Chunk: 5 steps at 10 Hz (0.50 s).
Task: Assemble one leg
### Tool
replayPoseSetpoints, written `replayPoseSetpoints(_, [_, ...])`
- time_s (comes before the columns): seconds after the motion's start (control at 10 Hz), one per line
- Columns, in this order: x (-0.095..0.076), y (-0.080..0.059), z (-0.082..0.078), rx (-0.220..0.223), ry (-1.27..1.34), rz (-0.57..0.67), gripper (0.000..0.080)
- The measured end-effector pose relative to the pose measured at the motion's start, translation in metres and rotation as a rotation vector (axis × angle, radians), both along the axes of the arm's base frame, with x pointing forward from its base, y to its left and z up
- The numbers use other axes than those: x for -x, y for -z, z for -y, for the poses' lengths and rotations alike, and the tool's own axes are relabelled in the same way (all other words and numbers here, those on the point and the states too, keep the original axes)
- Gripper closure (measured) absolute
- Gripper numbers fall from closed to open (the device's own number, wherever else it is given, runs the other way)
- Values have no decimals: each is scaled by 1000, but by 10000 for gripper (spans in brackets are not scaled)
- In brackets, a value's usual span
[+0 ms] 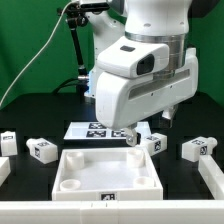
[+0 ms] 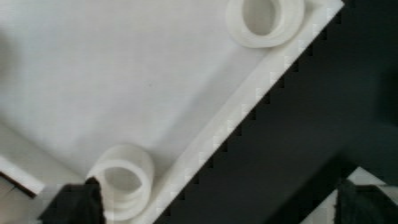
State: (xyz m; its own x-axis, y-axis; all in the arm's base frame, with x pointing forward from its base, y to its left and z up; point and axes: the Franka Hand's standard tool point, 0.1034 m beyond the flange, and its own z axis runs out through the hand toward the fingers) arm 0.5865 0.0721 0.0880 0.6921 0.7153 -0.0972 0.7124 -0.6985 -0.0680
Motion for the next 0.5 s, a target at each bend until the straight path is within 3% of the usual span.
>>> replayPoseSetpoints(0.5, [1, 0, 0, 1, 1, -6, 150])
